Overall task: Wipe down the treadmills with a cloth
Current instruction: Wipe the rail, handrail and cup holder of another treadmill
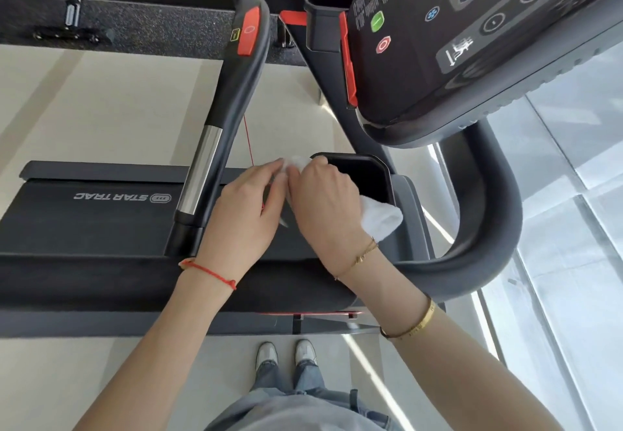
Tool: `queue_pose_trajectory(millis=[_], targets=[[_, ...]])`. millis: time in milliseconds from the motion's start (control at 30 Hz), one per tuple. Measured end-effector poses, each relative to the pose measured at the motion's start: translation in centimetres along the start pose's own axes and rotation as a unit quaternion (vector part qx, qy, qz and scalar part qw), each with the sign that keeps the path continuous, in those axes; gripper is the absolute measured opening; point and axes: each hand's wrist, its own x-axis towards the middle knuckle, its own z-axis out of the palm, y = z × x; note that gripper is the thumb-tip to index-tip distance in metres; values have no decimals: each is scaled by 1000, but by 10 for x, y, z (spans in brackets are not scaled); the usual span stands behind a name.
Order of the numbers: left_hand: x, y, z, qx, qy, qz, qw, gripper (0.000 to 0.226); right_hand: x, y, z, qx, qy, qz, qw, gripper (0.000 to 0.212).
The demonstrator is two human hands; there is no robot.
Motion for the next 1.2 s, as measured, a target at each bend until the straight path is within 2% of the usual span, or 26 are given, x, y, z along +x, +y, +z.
queue_pose_trajectory(millis=[67,133,267,367,467,600,733,800,867,900,967,1100,1200], targets=[[0,0,0,-1,-1,-1,1000,37,-7,8,-2,8,-17,-23,1000,25],[0,0,0,-5,-9,-1,1000,38,-18,24,-7,25,-42,-27,998,36],[0,1,1,-3,-21,12,1000,38,-43,64,-24,51,-72,-171,981,48],[-1,1,3,-5,-29,17,999,36,-60,94,-34,102,-95,-243,960,41],[-1,-1,4,0,-39,4,999,34,-71,105,-34,116,-79,-234,962,36],[-1,3,6,-6,-49,6,999,33,-63,101,-41,194,14,-170,966,32],[2,11,9,-2,-59,1,998,35,-16,98,-52,182,106,-194,958,30],[4,13,11,3,-64,-7,998,36,9,92,-47,159,41,-214,963,34],[4,12,14,18,-76,-16,997,32,27,87,-33,82,-56,-225,969,42],[4,11,15,22,-83,-22,996,31,30,87,-26,42,-76,-224,971,45],[5,10,16,21,-88,-27,996,33,30,95,-20,35,-75,-210,974,46],[6,10,17,4,-82,-24,996,39,16,121,-21,122,-65,-179,974,42],[5,9,17,-7,-84,-22,996,36,24,110,-17,60,-67,-223,971,44]])
